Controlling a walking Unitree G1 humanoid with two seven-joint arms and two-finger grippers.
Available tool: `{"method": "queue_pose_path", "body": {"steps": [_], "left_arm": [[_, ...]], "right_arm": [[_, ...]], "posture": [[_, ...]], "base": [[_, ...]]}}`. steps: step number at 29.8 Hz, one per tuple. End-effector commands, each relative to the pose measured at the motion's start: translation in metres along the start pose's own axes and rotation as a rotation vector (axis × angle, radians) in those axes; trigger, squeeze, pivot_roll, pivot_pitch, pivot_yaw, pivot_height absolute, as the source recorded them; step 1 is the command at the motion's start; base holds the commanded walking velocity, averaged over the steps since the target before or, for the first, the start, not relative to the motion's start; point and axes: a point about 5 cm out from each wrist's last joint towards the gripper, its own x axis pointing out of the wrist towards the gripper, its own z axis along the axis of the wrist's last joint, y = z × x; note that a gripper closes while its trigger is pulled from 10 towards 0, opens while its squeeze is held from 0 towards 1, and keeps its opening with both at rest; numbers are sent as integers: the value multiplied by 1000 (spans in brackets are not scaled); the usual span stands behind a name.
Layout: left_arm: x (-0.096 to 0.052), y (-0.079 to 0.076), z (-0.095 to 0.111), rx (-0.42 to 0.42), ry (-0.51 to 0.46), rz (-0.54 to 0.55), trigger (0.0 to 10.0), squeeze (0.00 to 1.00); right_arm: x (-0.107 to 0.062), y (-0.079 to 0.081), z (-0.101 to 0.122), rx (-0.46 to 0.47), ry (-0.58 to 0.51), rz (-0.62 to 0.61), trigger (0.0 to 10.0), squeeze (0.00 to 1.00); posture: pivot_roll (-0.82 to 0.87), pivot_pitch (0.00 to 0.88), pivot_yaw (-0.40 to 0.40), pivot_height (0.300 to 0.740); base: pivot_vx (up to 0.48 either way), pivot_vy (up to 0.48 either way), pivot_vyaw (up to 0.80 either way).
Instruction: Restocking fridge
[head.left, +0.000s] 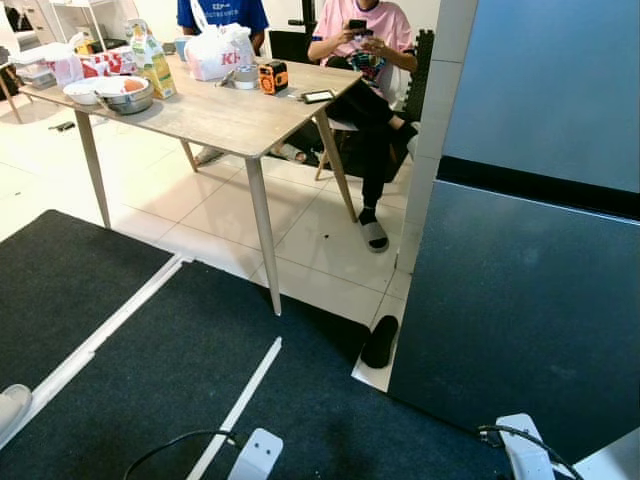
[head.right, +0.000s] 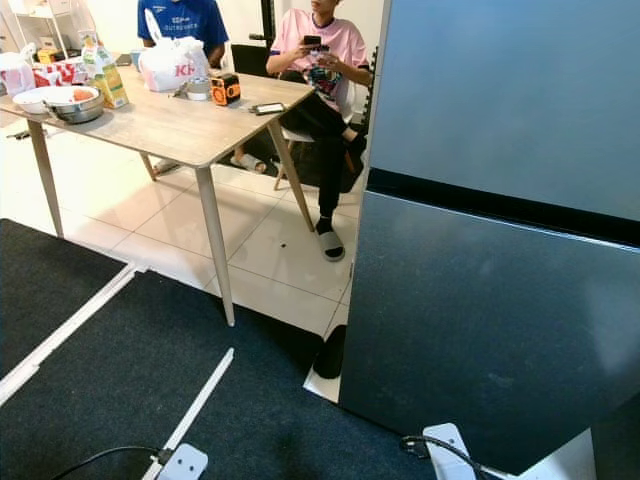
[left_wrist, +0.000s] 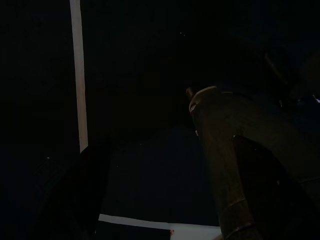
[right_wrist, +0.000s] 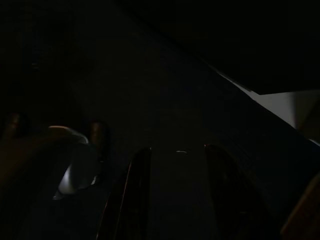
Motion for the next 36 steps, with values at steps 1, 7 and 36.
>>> {"method": "queue_pose_path", "body": {"steps": [1, 7, 36], "left_arm": [[-2, -12, -20, 8, 78, -52, 10000, 0], [-2, -11, -22, 14, 82, -52, 10000, 0], [-3, -8, -21, 17, 77, -53, 10000, 0]], "right_arm": [[1, 4, 5, -6, -26, 21, 10000, 0], [1, 6, 4, -14, -25, 33, 10000, 0], [0, 9, -1, -1, -18, 39, 10000, 0]], "posture": [[-18, 0, 9, 740], [-17, 0, 13, 740], [-18, 0, 12, 740]], "base": [[0, 0, 775], [0, 0, 775], [0, 0, 774]]}}
